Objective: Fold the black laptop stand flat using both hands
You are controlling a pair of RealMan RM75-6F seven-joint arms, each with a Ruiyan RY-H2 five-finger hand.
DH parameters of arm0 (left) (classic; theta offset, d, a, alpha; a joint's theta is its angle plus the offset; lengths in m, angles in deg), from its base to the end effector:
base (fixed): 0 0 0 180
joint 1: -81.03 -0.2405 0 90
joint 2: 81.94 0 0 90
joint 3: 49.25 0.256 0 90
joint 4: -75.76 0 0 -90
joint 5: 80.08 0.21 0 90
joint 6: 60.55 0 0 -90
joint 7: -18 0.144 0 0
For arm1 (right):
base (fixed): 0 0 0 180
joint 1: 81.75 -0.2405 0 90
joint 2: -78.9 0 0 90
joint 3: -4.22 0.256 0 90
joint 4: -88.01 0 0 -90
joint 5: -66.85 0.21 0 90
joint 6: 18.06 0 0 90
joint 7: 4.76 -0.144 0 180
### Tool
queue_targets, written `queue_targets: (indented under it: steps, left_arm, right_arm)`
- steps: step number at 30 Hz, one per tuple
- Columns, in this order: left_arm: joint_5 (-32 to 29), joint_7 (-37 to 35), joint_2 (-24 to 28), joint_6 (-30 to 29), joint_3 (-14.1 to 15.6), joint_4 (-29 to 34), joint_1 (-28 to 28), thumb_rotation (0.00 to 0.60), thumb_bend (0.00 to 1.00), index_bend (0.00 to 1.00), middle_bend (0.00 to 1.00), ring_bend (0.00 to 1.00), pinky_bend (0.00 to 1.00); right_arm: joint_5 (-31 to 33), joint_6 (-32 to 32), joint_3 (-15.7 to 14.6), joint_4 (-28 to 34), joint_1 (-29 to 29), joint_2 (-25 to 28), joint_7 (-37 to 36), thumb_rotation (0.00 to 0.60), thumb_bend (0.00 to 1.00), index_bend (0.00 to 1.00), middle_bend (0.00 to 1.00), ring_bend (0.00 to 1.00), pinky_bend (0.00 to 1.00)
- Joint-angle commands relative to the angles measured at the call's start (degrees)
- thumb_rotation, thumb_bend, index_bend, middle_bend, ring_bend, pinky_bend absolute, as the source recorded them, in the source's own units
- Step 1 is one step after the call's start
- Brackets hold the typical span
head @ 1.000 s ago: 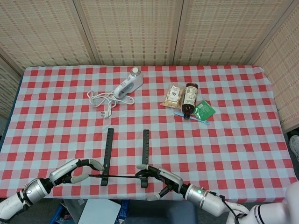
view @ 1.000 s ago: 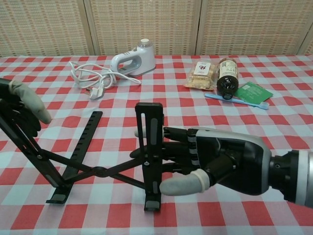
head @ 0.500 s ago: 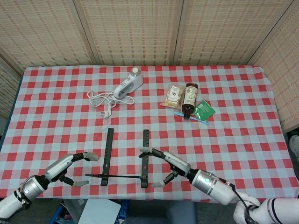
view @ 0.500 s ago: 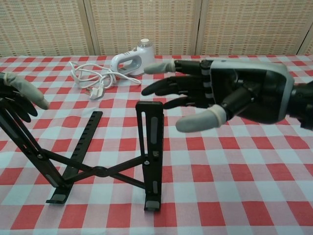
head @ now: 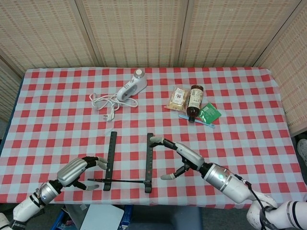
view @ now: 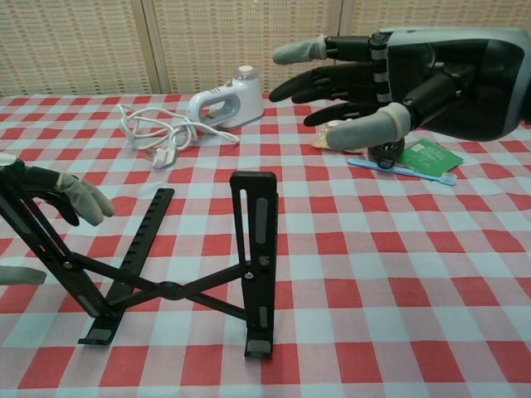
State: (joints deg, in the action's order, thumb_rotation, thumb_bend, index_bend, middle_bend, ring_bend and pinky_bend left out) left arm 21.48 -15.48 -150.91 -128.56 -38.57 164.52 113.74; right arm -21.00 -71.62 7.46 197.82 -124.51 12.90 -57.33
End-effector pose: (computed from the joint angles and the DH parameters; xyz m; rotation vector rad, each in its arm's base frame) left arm -0.2273 0.2405 0.0596 -2.0490 -1.3979 -1.1807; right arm -0.0995 -0.2709 0.0566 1.7857 -2.0778 1.4802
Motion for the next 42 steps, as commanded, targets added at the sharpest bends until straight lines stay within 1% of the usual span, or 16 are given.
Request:
queue_targets:
  steps: [1,5,11,18,23,26,33,38,42]
  left_arm:
    - [-1.0,3.3,-2.3,1.6,-0.7,0.0,-0.2,0.600,0.19,0.35,0.24,0.25,0.27]
    - [-2.3,5.7,-4.4,2.8,-1.1,0.0,-0.6,0.600,0.20,0.37,0.24,0.25,0.27]
    - [-4.8,8.8,-6.7,4.2,-2.1,-0.7,-1.2,0.600,0.24,0.41,0.24,0.25,0.27]
    - [-6.5,11.3,-7.0,5.2,-2.2,-1.2,-1.8,0.600,0.24,0.44,0.24,0.25,0.27]
    - [-6.9,11.7,-6.8,5.2,-2.3,-0.9,-2.2,0.600,0.24,0.47,0.24,0.25,0.27]
    - [-6.9,11.5,-6.8,5.3,-2.4,-0.9,-2.2,0.600,0.27,0.48,0.24,0.25,0.27]
    - [-7.1,11.5,-7.1,5.8,-2.6,-0.9,-2.2,0.600,0.28,0.49,0.24,0.25,0.27]
    - [-7.3,11.4,-7.3,6.2,-2.8,-0.7,-2.1,0.600,0.32,0.50,0.24,0.25,0.27]
    - [-7.3,11.4,-7.4,6.5,-3.0,-0.5,-2.0,0.600,0.33,0.50,0.24,0.25,0.27]
  right_arm:
    - [0.1,-0.1,0.0,-0.2,0.3,0.0,-0.2,0.600,0.00,0.09,0.17,0.05,0.08]
    - [-0.1,0.1,-0.1,-0.5,0.5,0.0,-0.5,0.600,0.00,0.09,0.17,0.05,0.08]
    - [-0.6,0.0,-0.2,-0.8,0.9,0.0,-1.2,0.600,0.00,0.09,0.17,0.05,0.08]
    - [-0.8,-0.2,-0.3,-1.5,1.5,-0.1,-2.5,0.600,0.00,0.09,0.17,0.05,0.08]
    - [-1.0,-0.4,-0.3,-1.9,1.8,-0.4,-3.1,0.600,0.00,0.09,0.17,0.05,0.08]
    - [-1.0,-0.4,-0.4,-2.1,2.0,-0.5,-3.1,0.600,0.00,0.09,0.17,0.05,0.08]
    - [-0.9,-0.4,-0.4,-2.1,2.3,-0.4,-3.0,0.600,0.00,0.09,0.17,0.05,0.08]
    - [-0.9,-0.5,-0.4,-2.3,2.6,-0.4,-3.0,0.600,0.00,0.09,0.17,0.05,0.08]
    - [-0.9,-0.6,-0.4,-2.4,2.8,-0.4,-3.1,0.600,0.00,0.09,0.17,0.04,0.08]
